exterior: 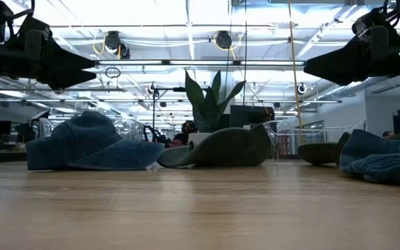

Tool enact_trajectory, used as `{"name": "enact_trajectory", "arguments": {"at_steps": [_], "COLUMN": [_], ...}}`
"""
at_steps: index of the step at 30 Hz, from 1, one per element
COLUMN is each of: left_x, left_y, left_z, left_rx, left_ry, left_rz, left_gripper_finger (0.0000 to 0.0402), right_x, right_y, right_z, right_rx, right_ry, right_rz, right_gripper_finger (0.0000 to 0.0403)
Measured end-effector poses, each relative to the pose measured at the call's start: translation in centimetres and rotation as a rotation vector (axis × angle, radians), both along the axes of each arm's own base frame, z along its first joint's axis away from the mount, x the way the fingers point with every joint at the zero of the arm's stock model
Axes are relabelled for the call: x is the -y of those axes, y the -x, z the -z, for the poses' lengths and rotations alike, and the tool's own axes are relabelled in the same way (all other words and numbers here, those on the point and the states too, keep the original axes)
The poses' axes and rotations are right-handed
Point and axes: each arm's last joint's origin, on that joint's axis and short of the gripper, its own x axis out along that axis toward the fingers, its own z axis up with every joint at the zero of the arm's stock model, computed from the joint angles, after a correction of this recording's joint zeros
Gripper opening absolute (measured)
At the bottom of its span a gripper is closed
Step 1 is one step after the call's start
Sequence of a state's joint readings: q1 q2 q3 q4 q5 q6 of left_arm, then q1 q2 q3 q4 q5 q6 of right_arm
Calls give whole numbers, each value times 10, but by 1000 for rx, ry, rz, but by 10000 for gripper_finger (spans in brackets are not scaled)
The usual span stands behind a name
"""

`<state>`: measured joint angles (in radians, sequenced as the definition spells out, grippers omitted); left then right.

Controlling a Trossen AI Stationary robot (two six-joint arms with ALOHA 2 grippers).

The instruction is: Pick & Place hat

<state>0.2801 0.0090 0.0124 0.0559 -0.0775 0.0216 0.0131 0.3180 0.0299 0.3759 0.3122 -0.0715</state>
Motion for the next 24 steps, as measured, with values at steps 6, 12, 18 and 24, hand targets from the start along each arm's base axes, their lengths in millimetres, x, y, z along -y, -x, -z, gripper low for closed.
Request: {"name": "enact_trajectory", "arguments": {"at_steps": [6,12,18,24], "left_x": [0,0,0,0], "left_y": [0,0,0,0], "left_z": [0,0,0,0], "left_rx": [0,0,0,0], "left_ry": [0,0,0,0], "left_rz": [0,0,0,0], "left_gripper_finger": [379,379,379,379], "right_x": [0,0,0,0], "right_y": [0,0,0,0], "right_z": [0,0,0,0], "right_rx": [2,2,2,5], "right_ry": [-6,-7,-6,-7], "right_rz": [0,0,1,14], "right_gripper_finger": [222,222,222,222]}}
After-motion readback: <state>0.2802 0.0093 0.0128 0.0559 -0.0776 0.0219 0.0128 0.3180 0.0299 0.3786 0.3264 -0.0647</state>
